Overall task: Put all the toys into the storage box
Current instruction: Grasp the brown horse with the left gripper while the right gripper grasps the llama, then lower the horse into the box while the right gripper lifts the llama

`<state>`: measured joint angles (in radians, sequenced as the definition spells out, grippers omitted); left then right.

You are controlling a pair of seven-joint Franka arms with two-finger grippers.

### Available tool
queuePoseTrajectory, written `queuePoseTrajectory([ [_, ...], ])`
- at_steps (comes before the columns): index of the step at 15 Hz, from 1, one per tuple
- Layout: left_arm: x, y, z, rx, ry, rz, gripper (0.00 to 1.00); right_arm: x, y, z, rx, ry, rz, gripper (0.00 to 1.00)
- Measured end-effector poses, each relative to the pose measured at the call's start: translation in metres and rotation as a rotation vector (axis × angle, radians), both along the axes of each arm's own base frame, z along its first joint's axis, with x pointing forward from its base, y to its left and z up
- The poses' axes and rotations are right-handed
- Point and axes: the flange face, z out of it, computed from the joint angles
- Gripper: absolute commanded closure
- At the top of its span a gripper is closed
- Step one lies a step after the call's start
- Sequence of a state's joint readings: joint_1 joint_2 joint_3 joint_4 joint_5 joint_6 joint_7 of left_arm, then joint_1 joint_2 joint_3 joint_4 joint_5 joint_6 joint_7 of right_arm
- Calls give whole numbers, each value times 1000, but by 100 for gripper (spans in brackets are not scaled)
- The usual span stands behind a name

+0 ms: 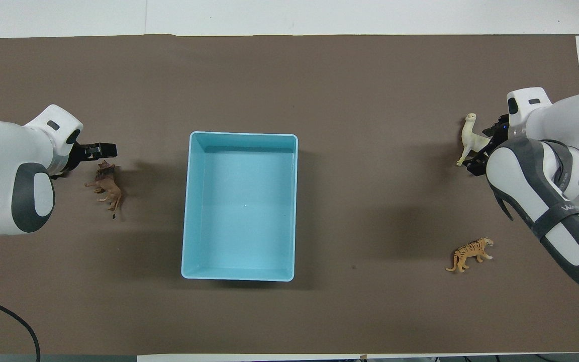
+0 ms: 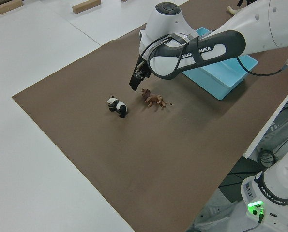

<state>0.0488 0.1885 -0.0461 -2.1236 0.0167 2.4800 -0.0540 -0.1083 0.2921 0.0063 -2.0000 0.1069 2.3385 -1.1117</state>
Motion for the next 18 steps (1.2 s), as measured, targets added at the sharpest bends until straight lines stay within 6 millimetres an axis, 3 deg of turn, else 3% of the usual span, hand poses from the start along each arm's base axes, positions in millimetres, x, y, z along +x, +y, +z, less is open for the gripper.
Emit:
queuePoseTrajectory([
  [3,-3,3,-11,3,22,-18,0,-7,-11,-3,-2,4,9,0],
  [13,-6,0,-34,1,60,-33,0,-14,-13,-27,-24,-68,1,1],
  [14,-6,0,-36,1,63,-34,7,-14,-14,-27,-24,-68,-1,8],
  [16,-7,0,-39,1,68,-38,41,-14,-18,-27,-24,-70,-8,27],
  [18,-9,0,-41,2,73,-45,62,-14,-22,-26,-27,-82,-15,60],
])
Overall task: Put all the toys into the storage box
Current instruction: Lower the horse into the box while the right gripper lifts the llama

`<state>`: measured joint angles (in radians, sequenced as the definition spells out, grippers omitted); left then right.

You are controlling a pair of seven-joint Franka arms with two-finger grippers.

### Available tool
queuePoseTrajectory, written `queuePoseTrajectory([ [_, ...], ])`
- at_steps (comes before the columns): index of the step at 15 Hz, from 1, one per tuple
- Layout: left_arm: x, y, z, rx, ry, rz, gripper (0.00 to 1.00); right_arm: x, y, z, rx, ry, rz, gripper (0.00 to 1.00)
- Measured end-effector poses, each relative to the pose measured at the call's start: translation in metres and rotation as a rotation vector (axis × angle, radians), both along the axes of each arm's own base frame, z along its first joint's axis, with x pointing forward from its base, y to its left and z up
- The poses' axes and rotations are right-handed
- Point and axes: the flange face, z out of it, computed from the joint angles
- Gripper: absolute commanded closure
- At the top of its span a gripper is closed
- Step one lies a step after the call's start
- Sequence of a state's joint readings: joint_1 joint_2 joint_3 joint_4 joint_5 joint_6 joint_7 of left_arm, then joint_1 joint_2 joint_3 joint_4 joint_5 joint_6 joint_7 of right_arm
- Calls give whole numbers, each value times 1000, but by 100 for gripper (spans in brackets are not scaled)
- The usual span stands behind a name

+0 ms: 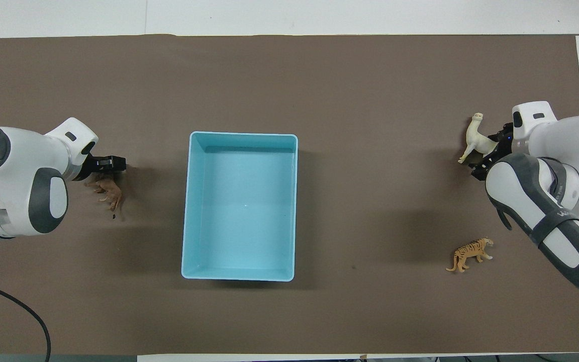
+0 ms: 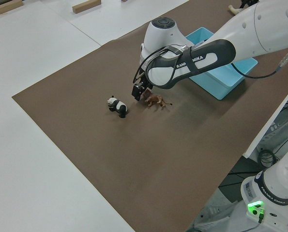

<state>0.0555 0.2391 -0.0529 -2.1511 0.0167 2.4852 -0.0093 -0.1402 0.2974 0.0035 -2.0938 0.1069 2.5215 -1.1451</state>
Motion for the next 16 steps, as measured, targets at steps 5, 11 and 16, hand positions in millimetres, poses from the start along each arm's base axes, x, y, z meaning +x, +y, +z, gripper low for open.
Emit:
queuePoseTrajectory([
  [5,0,0,1,0,-2,-6,100,3,-1,4,-3,-17,-2,95],
  [11,15,-2,24,0,-2,-3,100,30,11,67,43,39,-84,95],
  [16,41,-66,136,-15,117,87,100,35,105,164,102,127,-389,95],
])
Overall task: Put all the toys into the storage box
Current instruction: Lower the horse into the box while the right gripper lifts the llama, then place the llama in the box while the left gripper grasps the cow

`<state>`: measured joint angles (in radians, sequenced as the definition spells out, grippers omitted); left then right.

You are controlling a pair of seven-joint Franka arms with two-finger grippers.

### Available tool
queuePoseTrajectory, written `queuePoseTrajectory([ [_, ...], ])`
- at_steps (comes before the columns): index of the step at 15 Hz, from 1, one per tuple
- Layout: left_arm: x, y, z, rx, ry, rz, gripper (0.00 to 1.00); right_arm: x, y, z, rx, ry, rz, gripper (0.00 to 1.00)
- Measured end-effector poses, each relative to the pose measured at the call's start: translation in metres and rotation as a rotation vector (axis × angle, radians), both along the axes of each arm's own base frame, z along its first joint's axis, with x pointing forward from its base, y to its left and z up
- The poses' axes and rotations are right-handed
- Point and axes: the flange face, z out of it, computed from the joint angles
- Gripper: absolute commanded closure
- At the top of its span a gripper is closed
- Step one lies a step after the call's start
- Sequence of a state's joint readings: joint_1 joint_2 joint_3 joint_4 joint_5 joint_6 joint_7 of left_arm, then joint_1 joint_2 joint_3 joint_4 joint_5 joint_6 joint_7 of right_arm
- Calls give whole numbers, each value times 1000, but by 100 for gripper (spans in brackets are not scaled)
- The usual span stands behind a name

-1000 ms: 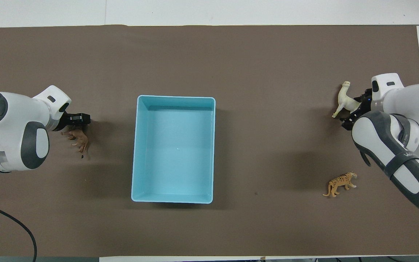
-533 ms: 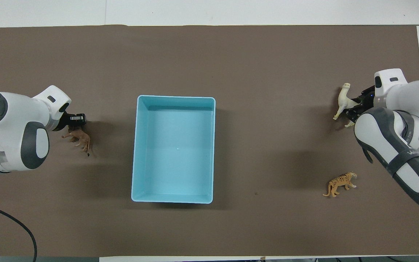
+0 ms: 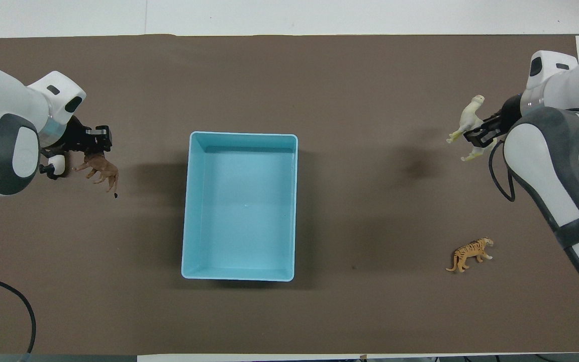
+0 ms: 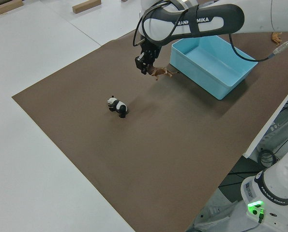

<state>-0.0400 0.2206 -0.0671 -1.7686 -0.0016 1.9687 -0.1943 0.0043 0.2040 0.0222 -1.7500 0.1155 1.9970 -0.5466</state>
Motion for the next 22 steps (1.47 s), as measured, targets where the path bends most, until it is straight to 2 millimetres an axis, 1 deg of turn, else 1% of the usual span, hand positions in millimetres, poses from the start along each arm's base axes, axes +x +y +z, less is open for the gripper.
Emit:
queuePoseTrajectory([
  [1,-2,-27,12,-11,2,45,100,-1,29,19,12,13,-74,95],
  [2,-8,-58,14,-17,3,94,100,-3,61,35,30,25,-151,95],
  [3,-15,-90,12,-16,8,135,100,-6,91,46,47,35,-230,95],
  [4,-25,-119,6,-15,10,167,95,-11,122,54,61,43,-309,95],
  [5,-34,-144,-1,-16,4,192,88,-17,151,60,70,50,-376,95],
  [6,-42,-162,-10,-20,-5,210,82,-23,174,63,77,56,-426,95],
  [7,-50,-175,-21,-27,-19,222,57,-27,189,65,80,61,-456,95],
  [8,-58,-183,-31,-31,-27,234,12,-28,194,65,81,64,-473,95],
  [9,-66,-187,-39,-32,-30,246,0,-27,193,64,80,66,-482,95],
  [10,-71,-188,-43,-30,-27,254,0,-25,188,62,78,68,-491,95],
  [12,-73,-185,-40,-27,-23,266,0,-21,181,59,76,71,-505,95],
  [14,-74,-174,-26,-20,-18,282,0,-22,183,59,78,77,-534,95],
  [15,-72,-163,-16,-19,-23,294,0,-25,192,59,81,84,-565,95],
  [16,-69,-146,-6,-20,-30,298,0,-30,207,60,86,91,-607,95],
  [17,-63,-127,1,-22,-39,290,0,-37,227,62,96,93,-652,95],
  [19,-49,-75,7,-23,-53,269,0,-53,273,69,131,84,-723,94],
  [21,-36,-12,8,-22,-74,227,0,-78,323,73,166,82,-763,91],
  [22,-30,24,7,-21,-98,189,0,-92,347,74,180,85,-773,88],
])
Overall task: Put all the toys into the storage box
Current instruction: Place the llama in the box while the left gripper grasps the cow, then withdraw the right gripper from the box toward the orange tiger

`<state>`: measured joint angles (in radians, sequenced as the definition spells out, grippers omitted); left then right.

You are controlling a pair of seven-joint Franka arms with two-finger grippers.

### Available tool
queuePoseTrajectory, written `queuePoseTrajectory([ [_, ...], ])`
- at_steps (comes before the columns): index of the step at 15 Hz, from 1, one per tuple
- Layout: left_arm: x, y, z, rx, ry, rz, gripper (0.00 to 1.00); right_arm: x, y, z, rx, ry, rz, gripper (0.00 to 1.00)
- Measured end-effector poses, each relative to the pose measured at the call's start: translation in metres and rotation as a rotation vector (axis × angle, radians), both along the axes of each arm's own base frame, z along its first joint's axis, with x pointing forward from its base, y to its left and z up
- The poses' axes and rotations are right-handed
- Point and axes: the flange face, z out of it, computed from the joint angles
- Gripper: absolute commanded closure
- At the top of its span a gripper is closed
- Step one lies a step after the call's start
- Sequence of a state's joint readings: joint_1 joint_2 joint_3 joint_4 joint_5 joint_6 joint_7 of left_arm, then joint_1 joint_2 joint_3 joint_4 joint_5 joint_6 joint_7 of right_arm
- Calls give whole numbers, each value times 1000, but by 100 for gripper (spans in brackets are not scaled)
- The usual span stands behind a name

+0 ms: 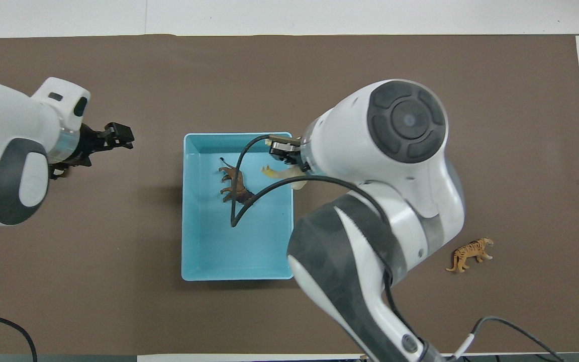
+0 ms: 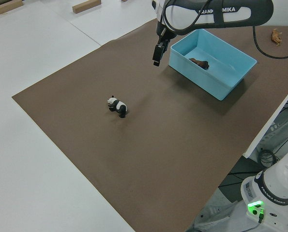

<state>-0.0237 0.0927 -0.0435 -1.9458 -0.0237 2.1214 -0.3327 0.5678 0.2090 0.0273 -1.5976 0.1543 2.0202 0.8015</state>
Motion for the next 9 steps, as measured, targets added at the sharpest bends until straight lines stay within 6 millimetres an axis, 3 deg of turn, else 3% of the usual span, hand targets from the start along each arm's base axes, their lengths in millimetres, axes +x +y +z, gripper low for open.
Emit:
queuePoseTrajectory([
  [1,4,34,-2,9,-27,-48,0,-15,23,0,14,-1,-8,86],
  [2,7,66,-7,22,-51,-101,0,-30,46,-1,31,-5,-18,78],
  [3,10,90,-15,34,-73,-137,0,-43,65,-5,45,-9,-25,30],
  [4,13,110,-26,45,-92,-154,0,-54,80,-13,52,-8,-25,0],
  [6,15,132,-43,72,-92,-189,0,-66,92,-30,38,8,-12,0],
  [9,12,143,-58,116,-88,-240,0,-68,84,-41,-37,46,1,0],
])
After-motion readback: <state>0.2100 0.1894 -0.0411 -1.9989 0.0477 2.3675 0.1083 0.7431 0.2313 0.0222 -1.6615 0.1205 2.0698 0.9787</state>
